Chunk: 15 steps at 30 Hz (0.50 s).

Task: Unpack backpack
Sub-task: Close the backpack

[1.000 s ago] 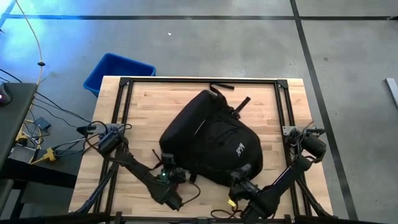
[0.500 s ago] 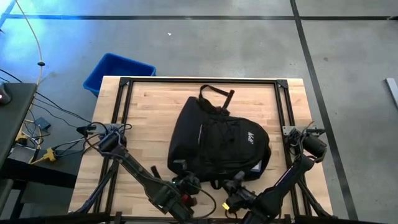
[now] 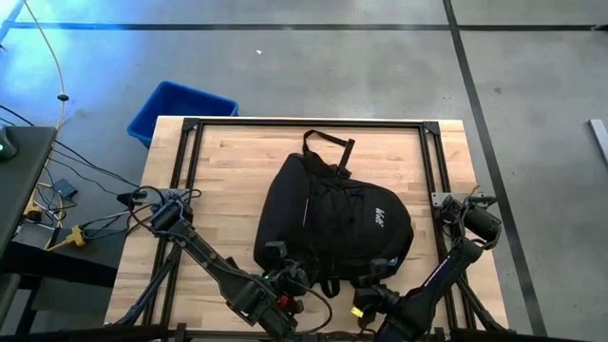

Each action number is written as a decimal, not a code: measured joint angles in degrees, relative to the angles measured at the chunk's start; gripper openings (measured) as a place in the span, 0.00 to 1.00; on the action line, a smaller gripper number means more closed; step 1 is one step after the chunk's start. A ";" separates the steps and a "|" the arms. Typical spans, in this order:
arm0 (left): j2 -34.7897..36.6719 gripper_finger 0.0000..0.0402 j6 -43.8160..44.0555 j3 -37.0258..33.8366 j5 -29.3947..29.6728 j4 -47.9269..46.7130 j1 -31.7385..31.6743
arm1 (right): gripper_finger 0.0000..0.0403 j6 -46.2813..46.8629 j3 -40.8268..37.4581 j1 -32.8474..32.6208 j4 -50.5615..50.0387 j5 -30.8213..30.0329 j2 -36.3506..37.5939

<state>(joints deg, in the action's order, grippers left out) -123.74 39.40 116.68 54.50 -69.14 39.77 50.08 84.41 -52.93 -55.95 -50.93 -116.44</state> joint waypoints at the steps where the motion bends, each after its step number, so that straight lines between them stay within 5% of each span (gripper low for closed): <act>1: 0.00 0.00 0.00 0.00 -0.08 -0.02 0.00 | 0.15 -1.58 -1.04 -0.04 3.32 0.03 0.00; 10: 0.00 0.00 -3.58 -0.17 -11.88 0.68 0.00 | 0.41 -7.07 -6.78 5.25 18.09 1.78 0.00; 15: 0.00 0.03 -19.06 -5.71 -13.67 14.83 0.10 | 0.43 -12.01 -7.35 7.68 24.56 1.76 0.00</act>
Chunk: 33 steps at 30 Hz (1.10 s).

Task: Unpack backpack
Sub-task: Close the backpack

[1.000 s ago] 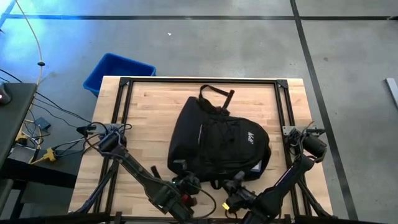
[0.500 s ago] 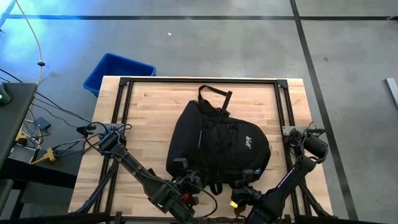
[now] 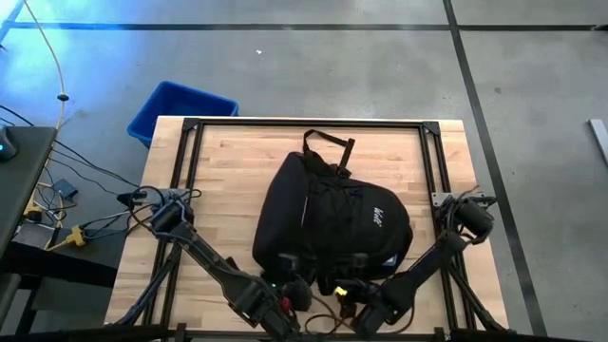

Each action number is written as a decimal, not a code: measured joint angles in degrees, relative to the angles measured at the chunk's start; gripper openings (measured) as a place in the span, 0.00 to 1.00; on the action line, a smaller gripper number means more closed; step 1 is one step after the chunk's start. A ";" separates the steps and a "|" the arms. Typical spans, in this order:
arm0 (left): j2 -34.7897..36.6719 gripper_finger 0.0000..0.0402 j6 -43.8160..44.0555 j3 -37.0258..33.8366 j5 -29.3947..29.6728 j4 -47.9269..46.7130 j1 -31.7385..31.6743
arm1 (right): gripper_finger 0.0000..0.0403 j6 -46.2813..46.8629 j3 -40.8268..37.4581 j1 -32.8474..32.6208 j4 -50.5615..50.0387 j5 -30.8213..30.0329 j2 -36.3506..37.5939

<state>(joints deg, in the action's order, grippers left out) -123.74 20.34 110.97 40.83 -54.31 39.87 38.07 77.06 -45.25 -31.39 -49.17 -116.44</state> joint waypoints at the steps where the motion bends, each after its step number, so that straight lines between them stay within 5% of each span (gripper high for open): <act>1: 0.00 0.04 -3.71 -1.62 -0.48 3.37 0.01 | 0.43 -1.87 0.00 0.29 1.76 0.23 0.00; 5: -0.04 0.11 -11.85 -7.82 -0.81 11.99 -0.33 | 0.43 -5.56 0.00 0.40 4.96 1.29 -0.01; 17: -0.04 0.38 -7.62 -15.69 -1.36 17.05 -4.84 | 0.43 -5.99 0.00 0.38 5.13 2.88 -0.02; 27: -0.04 0.34 -11.61 -14.83 9.75 16.13 -2.08 | 0.43 -5.55 0.00 0.32 4.93 4.48 -0.02; 33: 0.00 0.34 -4.40 -16.38 6.47 12.87 -5.11 | 0.43 -5.55 0.00 0.32 4.98 4.86 -0.02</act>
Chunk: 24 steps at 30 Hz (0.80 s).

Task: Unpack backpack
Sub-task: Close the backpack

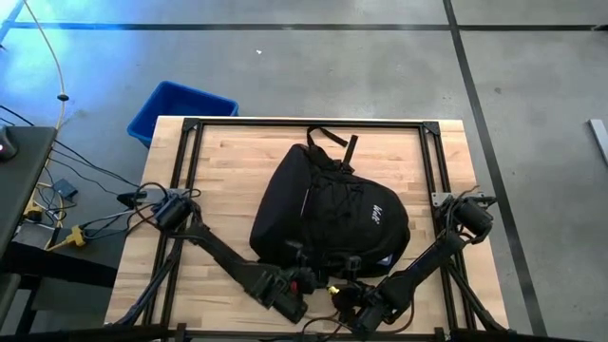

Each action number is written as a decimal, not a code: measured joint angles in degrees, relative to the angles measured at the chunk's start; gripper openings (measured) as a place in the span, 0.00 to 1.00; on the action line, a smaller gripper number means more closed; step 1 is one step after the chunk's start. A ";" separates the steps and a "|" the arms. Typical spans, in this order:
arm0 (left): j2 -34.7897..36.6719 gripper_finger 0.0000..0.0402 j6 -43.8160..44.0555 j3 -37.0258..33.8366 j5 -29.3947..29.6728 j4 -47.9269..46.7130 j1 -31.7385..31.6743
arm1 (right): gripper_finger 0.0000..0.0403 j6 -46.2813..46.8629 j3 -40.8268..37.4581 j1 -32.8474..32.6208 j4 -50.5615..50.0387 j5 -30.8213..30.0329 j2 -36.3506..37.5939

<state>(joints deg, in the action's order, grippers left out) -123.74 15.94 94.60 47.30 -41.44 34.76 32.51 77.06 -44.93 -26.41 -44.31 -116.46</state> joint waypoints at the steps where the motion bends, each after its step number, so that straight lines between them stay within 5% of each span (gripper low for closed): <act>1: 0.00 0.34 0.41 -0.16 -1.16 -0.12 -0.50 | 0.43 0.00 0.00 0.00 0.01 0.00 0.00; 7: -0.07 0.31 0.96 -0.16 -5.39 -0.58 -2.57 | 0.43 0.00 0.00 0.00 0.20 0.01 0.00; 10: -0.24 0.19 1.42 -0.16 -4.55 -0.62 -2.68 | 0.43 1.33 0.00 0.00 0.86 -0.20 0.00; 13: -0.26 0.03 1.58 0.23 -0.71 -0.84 -1.79 | 0.43 4.99 0.00 -0.02 1.05 -2.67 -0.02; 18: -0.28 0.01 0.11 4.14 8.10 -0.65 0.66 | 0.43 6.12 0.00 0.00 1.04 -5.57 -0.02; 24: -0.28 0.00 -1.13 6.82 10.29 -0.53 1.75 | 0.43 2.98 0.02 0.00 1.39 -6.04 -0.41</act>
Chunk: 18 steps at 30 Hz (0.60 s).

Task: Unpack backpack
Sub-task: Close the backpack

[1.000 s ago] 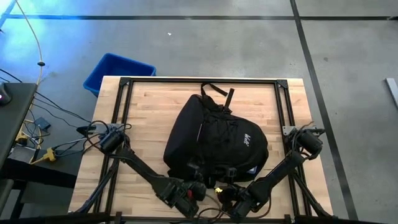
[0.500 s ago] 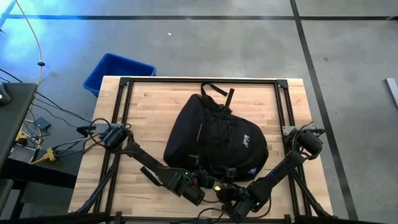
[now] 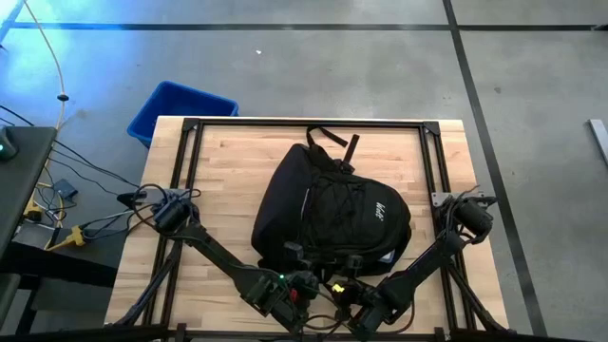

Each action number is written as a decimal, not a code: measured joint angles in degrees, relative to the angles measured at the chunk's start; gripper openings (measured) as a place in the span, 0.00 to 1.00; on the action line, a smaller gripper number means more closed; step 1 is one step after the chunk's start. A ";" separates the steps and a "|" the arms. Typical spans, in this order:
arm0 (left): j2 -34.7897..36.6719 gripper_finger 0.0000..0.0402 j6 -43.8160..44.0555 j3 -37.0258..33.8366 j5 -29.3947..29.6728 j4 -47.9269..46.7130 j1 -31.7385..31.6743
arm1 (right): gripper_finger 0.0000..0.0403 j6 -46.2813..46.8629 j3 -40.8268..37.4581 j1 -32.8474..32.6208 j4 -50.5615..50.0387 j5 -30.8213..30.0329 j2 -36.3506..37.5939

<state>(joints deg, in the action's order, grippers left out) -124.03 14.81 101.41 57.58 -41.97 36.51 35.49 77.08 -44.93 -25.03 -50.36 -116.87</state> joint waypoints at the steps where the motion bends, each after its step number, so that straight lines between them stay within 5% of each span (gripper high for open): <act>1: 0.00 0.00 0.00 0.02 0.00 0.14 0.00 | 0.43 -2.00 0.00 0.00 0.20 0.07 -0.36; 8: 0.00 0.00 0.00 0.04 -0.11 0.28 0.00 | 0.43 -33.14 -0.02 0.96 0.73 3.32 -2.57; 18: 0.00 0.00 0.00 0.04 -1.59 0.02 0.00 | 0.40 -43.39 0.32 3.94 0.21 5.40 -2.39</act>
<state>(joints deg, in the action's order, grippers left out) -124.03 14.81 101.45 55.99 -41.95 36.51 -7.90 77.40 -40.99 -24.82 -44.95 -119.26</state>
